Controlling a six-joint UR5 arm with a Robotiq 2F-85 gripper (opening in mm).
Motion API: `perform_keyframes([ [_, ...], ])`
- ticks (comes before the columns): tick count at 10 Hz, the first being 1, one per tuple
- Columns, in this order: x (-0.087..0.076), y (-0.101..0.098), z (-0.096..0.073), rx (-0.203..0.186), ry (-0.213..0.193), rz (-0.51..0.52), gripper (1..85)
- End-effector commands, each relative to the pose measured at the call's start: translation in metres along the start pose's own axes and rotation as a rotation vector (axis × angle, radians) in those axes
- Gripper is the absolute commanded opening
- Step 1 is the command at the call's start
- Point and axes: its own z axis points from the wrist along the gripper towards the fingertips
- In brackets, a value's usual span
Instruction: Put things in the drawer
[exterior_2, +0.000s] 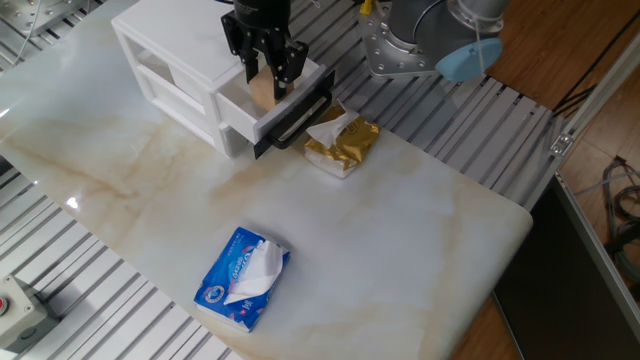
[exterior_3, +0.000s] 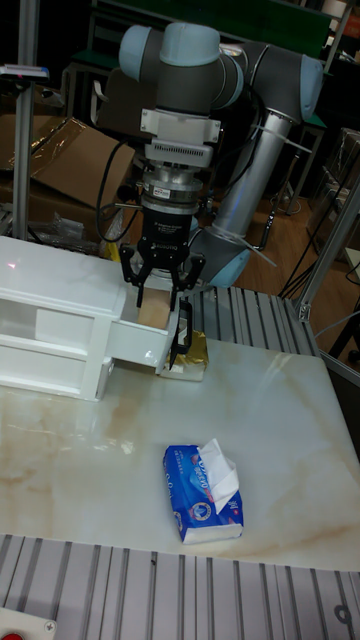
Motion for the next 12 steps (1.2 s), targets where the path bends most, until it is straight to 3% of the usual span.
perform_keyframes([
  [1, -0.003, 0.004, -0.002, -0.024, -0.008, -0.017, 16.3],
  [4, -0.002, 0.006, -0.001, -0.039, -0.011, -0.025, 19.7],
  [7, -0.004, 0.0, -0.001, -0.019, -0.019, -0.021, 20.3],
  [10, -0.008, 0.0, -0.002, -0.02, -0.033, -0.019, 28.3],
  [12, -0.008, -0.005, -0.002, 0.002, -0.035, -0.018, 31.7],
])
